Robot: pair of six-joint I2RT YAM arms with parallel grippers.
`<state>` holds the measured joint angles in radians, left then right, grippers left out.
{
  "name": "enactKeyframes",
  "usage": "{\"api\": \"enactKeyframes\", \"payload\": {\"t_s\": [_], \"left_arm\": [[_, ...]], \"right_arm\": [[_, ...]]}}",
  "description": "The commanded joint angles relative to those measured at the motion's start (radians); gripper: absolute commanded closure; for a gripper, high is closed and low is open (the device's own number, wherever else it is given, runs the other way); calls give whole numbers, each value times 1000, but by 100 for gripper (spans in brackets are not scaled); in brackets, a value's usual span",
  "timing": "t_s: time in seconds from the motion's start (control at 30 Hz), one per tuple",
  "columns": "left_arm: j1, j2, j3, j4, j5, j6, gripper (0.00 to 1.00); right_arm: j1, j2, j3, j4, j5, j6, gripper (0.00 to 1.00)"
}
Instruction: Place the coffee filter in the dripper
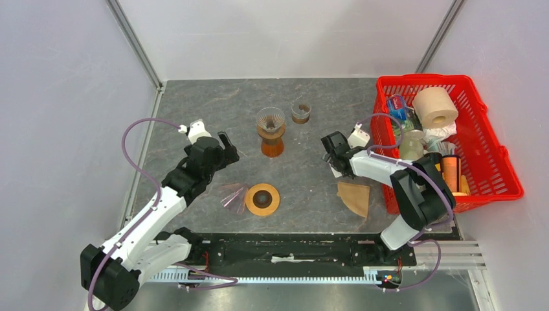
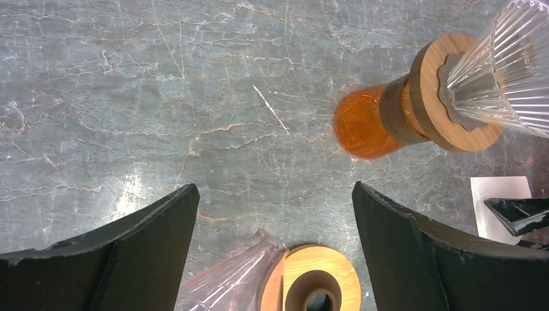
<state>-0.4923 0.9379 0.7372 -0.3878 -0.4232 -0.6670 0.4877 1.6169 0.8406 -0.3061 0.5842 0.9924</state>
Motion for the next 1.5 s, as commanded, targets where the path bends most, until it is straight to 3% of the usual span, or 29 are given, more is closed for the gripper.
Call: {"api": "enactKeyframes", "payload": {"t_s": [0.0,0.97,1.07,1.47], "left_arm": [[1,-3,4,24,3,-32,5],[1,4,7,12,-8,-34,4],[1,5,7,10,-9,-34,4],[1,21,18,-3,-11,-33,4]], "right_arm": [[-4,-37,3,26,55,0,7],[-17,-18,-89,162,106,117,17],[-17,-22,-89,163,111,115,22],[-19,-23,-60,96,141,117,62]]}}
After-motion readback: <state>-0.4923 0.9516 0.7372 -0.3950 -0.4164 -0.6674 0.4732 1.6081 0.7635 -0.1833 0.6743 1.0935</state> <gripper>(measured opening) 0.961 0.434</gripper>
